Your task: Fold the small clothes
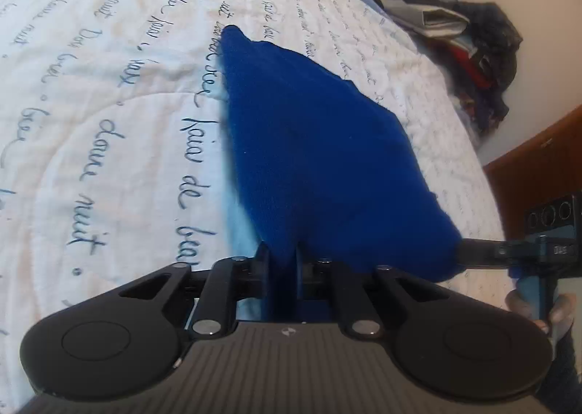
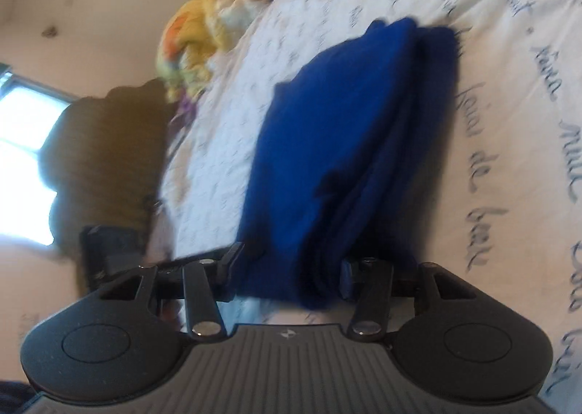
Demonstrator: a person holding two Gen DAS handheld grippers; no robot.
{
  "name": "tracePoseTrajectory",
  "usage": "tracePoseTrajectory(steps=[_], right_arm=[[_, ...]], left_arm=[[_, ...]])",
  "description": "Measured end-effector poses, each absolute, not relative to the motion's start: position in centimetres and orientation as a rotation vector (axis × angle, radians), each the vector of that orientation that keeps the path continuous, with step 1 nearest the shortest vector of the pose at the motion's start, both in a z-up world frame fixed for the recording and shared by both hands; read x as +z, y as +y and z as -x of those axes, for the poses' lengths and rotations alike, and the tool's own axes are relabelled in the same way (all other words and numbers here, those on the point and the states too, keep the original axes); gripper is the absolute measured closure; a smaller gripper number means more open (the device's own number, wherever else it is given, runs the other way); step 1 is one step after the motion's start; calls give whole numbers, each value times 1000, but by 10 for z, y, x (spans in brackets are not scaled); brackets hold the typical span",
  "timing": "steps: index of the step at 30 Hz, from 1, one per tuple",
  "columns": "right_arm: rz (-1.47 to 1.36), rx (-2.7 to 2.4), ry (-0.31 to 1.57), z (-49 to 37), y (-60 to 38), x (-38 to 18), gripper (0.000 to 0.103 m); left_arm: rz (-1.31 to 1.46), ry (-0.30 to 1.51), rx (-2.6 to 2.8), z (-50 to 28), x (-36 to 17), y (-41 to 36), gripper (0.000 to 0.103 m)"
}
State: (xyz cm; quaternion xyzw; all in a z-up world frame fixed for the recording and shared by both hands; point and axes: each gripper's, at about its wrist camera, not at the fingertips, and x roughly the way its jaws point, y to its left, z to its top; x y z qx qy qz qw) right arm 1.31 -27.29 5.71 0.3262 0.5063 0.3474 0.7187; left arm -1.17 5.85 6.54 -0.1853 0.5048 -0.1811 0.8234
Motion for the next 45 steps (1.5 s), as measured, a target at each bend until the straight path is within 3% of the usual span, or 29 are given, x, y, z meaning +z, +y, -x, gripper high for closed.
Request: tracePoseTrajectory(steps=[1, 3, 4, 5, 6, 12, 17, 18, 25, 26, 29, 33, 42, 43, 44, 45], right_arm=[[-725, 760, 1137, -10, -276, 55, 33], [-704, 688, 1137, -3, -287, 54, 31], [-714, 659, 1120, -1, -294, 55, 31], [-725, 633, 1091, 0, -301, 58, 31], [-702, 572, 1042, 0, -307, 65, 31], [-499, 496, 832, -38, -264, 103, 31], [-239, 496, 934, -93, -192, 66, 33], [-230, 510, 875, -94, -191, 63, 33], [-364, 495, 900, -105, -208, 70, 33], [-401, 493, 892, -92, -218, 75, 31], [-499, 510, 860, -51, -255, 76, 12], [-607, 458, 977, -17, -288, 47, 12], [-822, 676, 1088, -15, -266, 17, 11], [-829, 672, 1087, -16, -265, 18, 12], [-827, 666, 1088, -18, -263, 19, 22], [-802, 659, 1097, -19, -260, 20, 53]], left_arm=[[370, 1063, -366, 16, 67, 61, 82], [322, 1014, -333, 25, 73, 66, 57], [288, 975, -311, 30, 79, 65, 37], [254, 932, -294, 34, 85, 63, 23], [216, 888, -288, 36, 92, 59, 21], [-18, 776, -365, 19, 90, -20, 28], [-239, 738, -398, 7, 52, -48, 29], [-250, 727, -414, 7, 50, -44, 29], [-172, 776, -417, 3, 63, -27, 30], [-135, 787, -410, 8, 67, -21, 24], [-43, 822, -342, 24, 71, 1, 8], [29, 937, -294, 25, 54, 14, 15], [71, 934, -292, 21, 52, 12, 16], [67, 933, -293, 20, 51, 13, 18], [64, 932, -297, 21, 52, 12, 20], [61, 929, -297, 22, 52, 12, 22]])
